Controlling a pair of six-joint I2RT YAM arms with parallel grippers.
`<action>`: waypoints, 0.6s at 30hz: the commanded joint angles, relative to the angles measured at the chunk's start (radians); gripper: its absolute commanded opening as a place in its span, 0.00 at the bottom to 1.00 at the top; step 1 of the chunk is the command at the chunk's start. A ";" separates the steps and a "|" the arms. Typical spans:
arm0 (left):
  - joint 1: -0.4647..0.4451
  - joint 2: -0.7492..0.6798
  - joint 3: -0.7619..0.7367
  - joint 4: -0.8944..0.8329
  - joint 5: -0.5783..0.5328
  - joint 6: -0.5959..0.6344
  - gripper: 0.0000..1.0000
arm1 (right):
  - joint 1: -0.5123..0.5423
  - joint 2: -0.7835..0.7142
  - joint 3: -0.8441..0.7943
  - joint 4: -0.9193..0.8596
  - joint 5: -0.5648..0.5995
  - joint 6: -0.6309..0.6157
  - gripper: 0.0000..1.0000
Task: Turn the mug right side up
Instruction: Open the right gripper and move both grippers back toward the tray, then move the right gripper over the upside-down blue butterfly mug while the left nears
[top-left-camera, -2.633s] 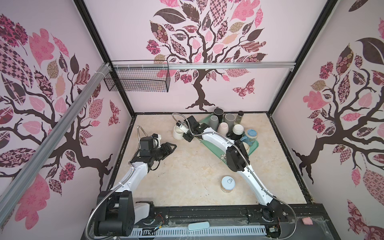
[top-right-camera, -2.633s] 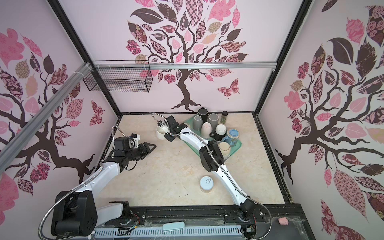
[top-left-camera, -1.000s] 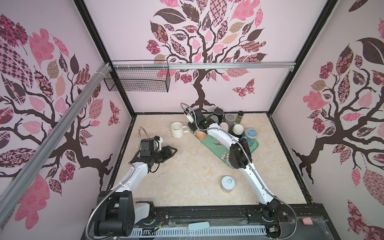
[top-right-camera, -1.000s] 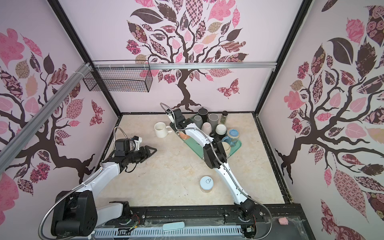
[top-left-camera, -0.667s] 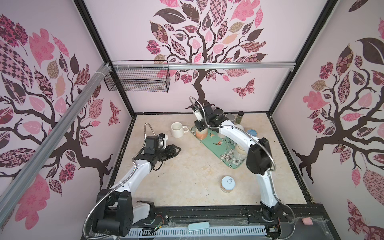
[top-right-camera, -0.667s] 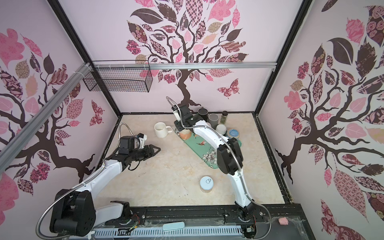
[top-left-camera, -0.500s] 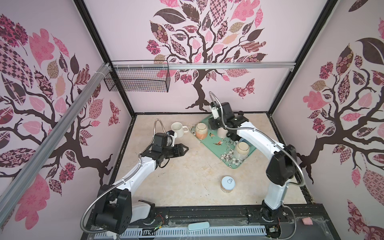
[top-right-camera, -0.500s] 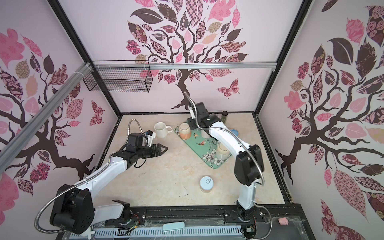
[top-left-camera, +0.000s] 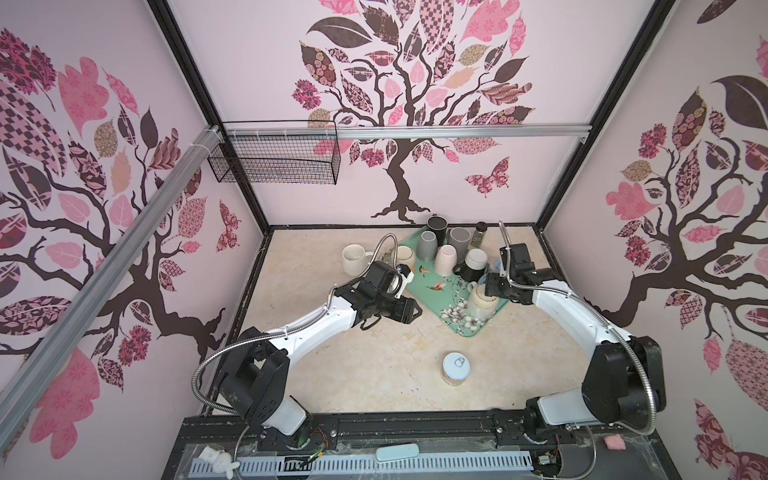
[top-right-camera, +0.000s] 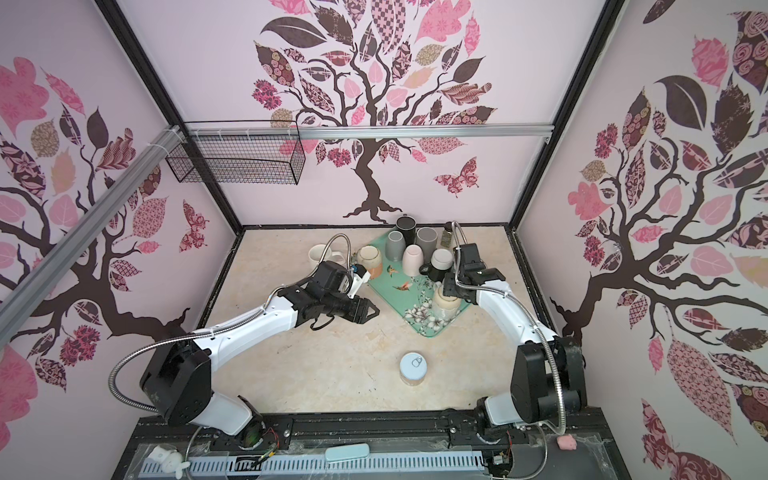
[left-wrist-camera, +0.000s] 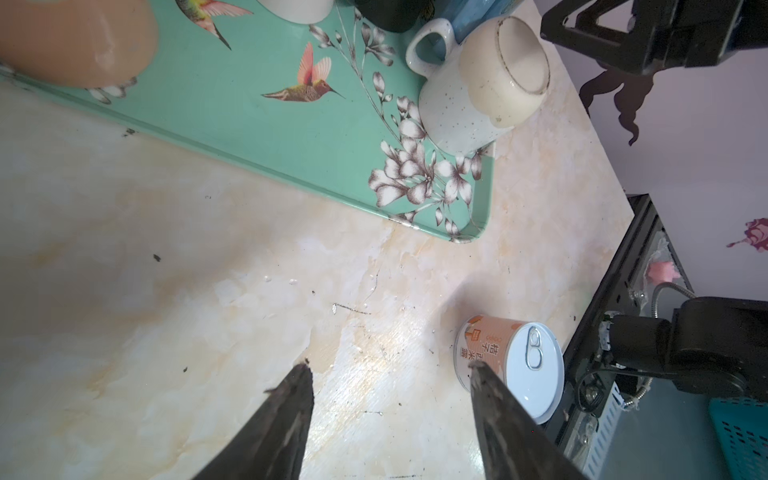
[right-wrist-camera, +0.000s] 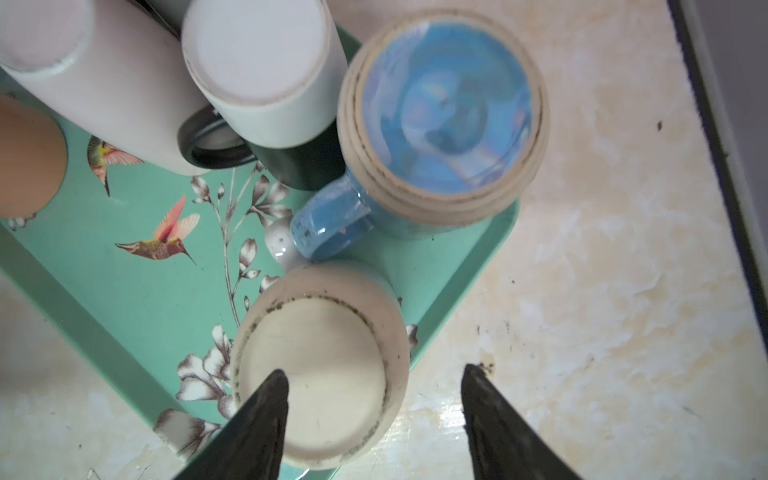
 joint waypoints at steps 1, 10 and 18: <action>0.004 0.003 0.053 -0.034 -0.023 0.052 0.63 | -0.039 -0.019 -0.035 0.057 -0.032 0.041 0.69; 0.025 0.008 0.063 -0.017 -0.045 0.066 0.65 | -0.078 0.025 -0.109 0.207 -0.264 0.053 0.59; 0.037 0.025 0.056 0.026 -0.039 0.040 0.65 | -0.049 -0.001 -0.178 0.278 -0.483 0.162 0.53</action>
